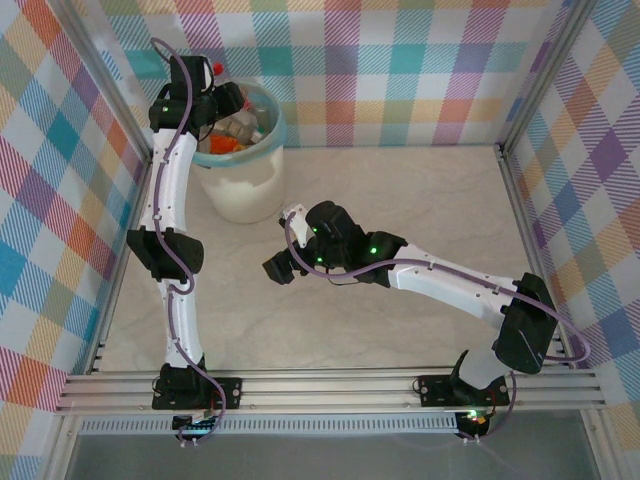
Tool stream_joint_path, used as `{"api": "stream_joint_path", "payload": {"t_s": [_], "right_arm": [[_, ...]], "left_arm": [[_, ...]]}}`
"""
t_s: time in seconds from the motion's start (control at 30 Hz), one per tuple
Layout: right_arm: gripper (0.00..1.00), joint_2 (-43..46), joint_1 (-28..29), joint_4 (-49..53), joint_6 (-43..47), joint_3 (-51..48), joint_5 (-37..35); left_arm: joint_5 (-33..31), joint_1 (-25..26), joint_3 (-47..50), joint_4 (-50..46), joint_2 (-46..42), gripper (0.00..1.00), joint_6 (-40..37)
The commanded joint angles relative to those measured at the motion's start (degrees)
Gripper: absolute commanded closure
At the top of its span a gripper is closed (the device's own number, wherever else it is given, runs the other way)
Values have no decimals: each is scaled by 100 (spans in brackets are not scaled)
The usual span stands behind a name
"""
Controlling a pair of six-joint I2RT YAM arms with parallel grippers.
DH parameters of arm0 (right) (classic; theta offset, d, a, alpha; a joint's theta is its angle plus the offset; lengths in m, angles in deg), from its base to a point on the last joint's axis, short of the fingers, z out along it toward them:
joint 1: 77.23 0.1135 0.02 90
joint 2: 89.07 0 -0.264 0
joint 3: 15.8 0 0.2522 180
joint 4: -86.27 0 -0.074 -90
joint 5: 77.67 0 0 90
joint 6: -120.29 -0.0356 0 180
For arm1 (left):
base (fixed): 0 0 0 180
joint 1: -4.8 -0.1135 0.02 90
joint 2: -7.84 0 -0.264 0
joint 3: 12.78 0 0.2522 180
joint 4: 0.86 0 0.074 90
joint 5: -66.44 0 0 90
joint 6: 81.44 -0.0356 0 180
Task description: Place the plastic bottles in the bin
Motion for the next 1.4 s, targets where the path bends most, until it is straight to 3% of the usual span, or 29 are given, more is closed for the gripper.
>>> {"api": "stream_joint_path", "payload": {"t_s": [0.0, 0.17, 0.27, 0.53, 0.7, 0.93, 1.1, 1.3, 1.37], "right_arm": [[0, -9, -31, 88, -50, 162, 76], [0, 163, -28, 134, -8, 141, -93], [0, 334, -57, 100, 44, 59, -301], [0, 1219, -768, -44, 373, -576, -1188], [0, 1901, -1882, -322, 383, -1390, -1945], [0, 2802, -3166, -2380, 802, -3719, -2663], [0, 2497, -3814, -3388, 971, -4855, -2584], [0, 1549, -4428, -5410, 1329, -5653, -1926], [0, 1357, -4635, -5988, 1531, -5787, -1110]], "left_arm": [[68, 0, -64, -90, -542, 41, 6], [-365, -1, 27, -59, -1457, 38, -24], [-521, 10, 915, 83, -2395, 35, -163], [-971, 266, 7409, 3136, -6626, 27, -767], [-1346, 406, 10012, 4022, -7911, 26, -828], [-2206, 628, 12745, 6234, -8496, 23, -1201], [-2675, 586, 13530, 7575, -7943, 19, -2000], [-1897, 99, 13897, 8639, -6657, 17, -1777], [-1698, -4, 13953, 8933, -6288, 17, -1785]]}}
